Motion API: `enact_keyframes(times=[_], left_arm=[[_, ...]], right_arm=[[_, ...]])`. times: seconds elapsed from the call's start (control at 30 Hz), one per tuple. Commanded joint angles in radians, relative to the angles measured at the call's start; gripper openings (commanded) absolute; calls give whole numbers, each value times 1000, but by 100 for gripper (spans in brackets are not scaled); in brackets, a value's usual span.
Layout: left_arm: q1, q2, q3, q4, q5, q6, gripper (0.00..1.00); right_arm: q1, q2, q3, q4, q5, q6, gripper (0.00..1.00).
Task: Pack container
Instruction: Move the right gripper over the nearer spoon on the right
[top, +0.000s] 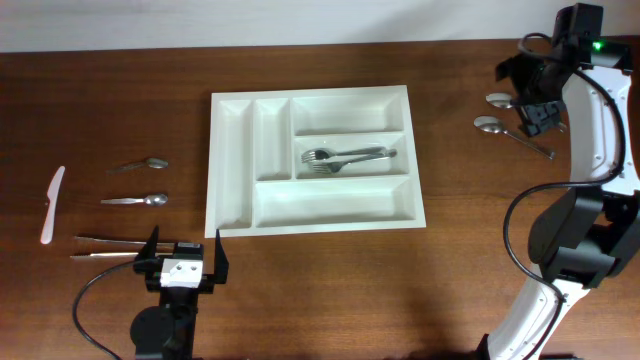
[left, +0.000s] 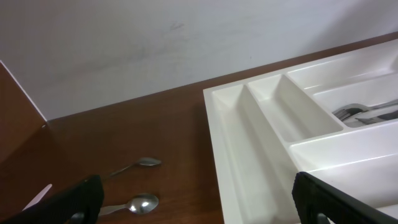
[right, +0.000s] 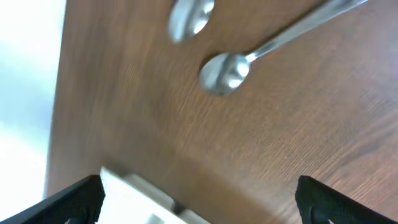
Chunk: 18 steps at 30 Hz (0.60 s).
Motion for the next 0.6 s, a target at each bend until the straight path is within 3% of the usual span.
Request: enact_keyframes(times=[0.0,0.17,0.57], left_arm=[[3,-5,-6,3,-3,12,99],[3,-5,-6,3,-3,12,99],[3,-5,-6,3,-3,12,99]], right_arm=[[-23,31,-8,27,116,283,99],[-56,72,-8,60,173,285,99],[-167,186,-8,43,73,320,99]])
